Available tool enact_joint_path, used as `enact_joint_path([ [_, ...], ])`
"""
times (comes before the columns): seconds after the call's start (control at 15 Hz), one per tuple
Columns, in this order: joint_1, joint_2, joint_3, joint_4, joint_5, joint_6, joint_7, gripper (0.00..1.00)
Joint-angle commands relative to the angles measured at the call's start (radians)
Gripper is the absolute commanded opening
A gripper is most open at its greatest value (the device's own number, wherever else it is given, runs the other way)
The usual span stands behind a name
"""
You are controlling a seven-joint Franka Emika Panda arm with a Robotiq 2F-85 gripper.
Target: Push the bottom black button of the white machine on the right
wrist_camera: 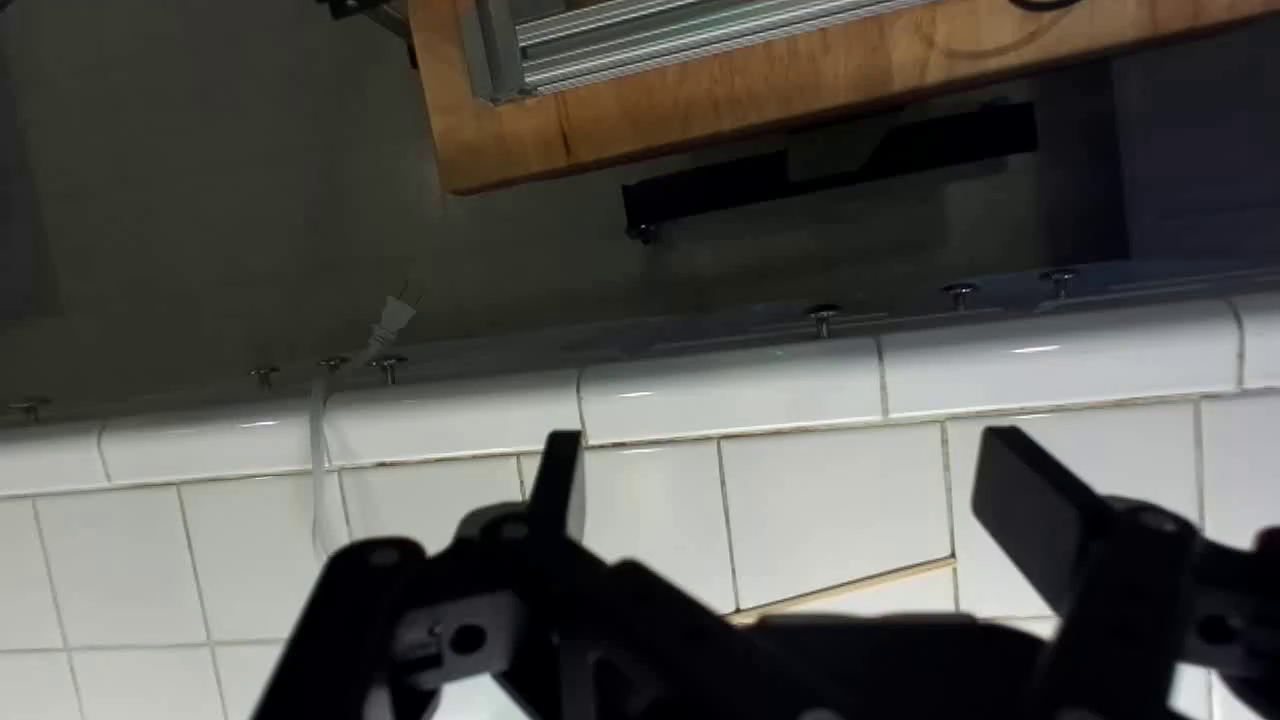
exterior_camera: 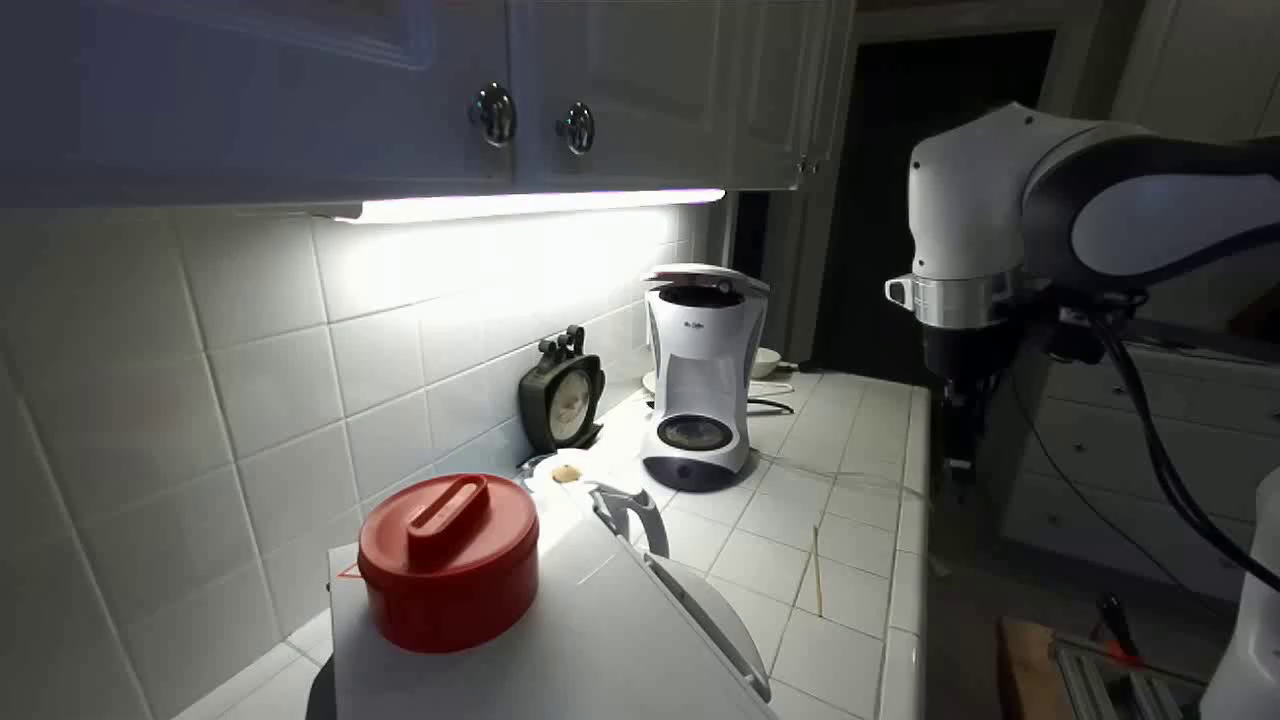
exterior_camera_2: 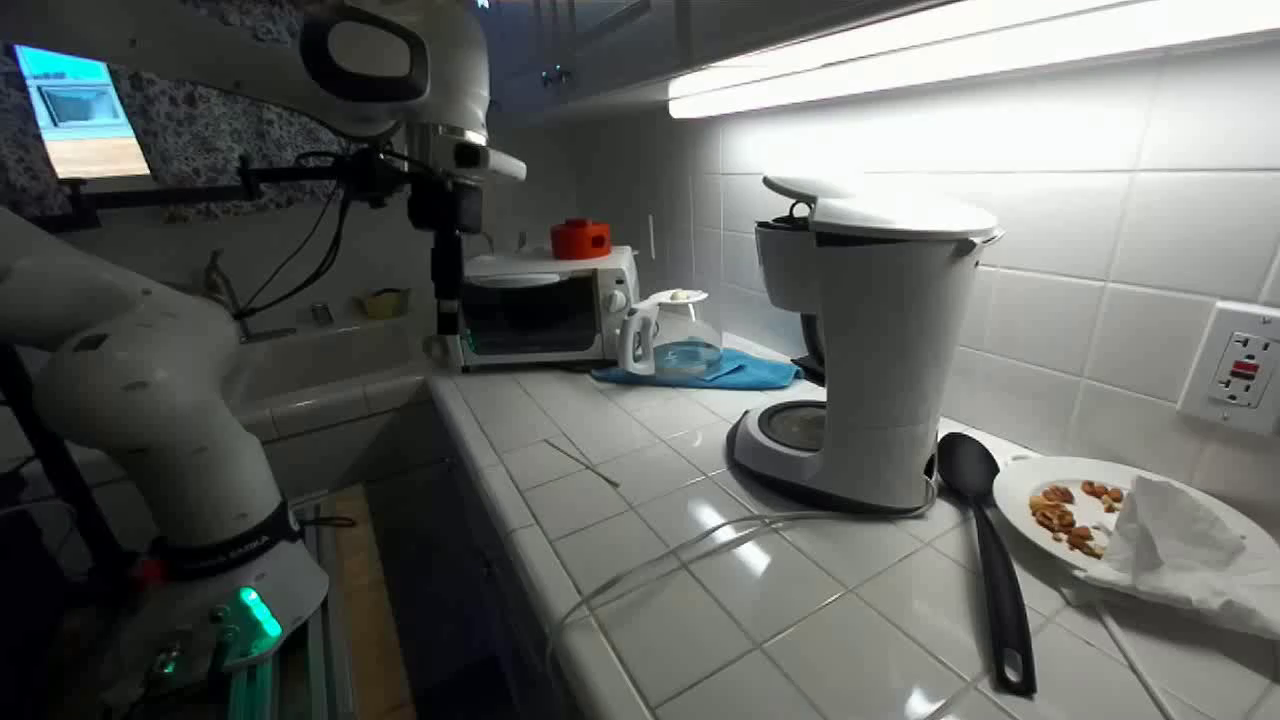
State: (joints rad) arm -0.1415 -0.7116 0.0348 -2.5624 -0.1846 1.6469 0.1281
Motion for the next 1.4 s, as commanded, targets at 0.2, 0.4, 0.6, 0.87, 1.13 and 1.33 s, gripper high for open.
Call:
enact_joint_path([
  [0.2,0.020,0.001,-0.016,0.002,-0.008,-0.004,0.010,1.00],
  [0.4,0.011,0.039,-0.037,0.014,0.017,0.008,0.019,1.00],
  [0.6,-0.023,0.088,-0.112,-0.008,0.006,0.225,0.021,1.00],
  [0.87,-0.036,0.197,-0.178,0.001,0.042,0.500,0.018,1.00],
  [1.13,-0.055,0.323,-0.154,0.013,0.022,0.678,0.078,1.00],
  [1.33,-0.057,0.425,-0.136,0.046,0.000,0.776,0.100,1.00],
])
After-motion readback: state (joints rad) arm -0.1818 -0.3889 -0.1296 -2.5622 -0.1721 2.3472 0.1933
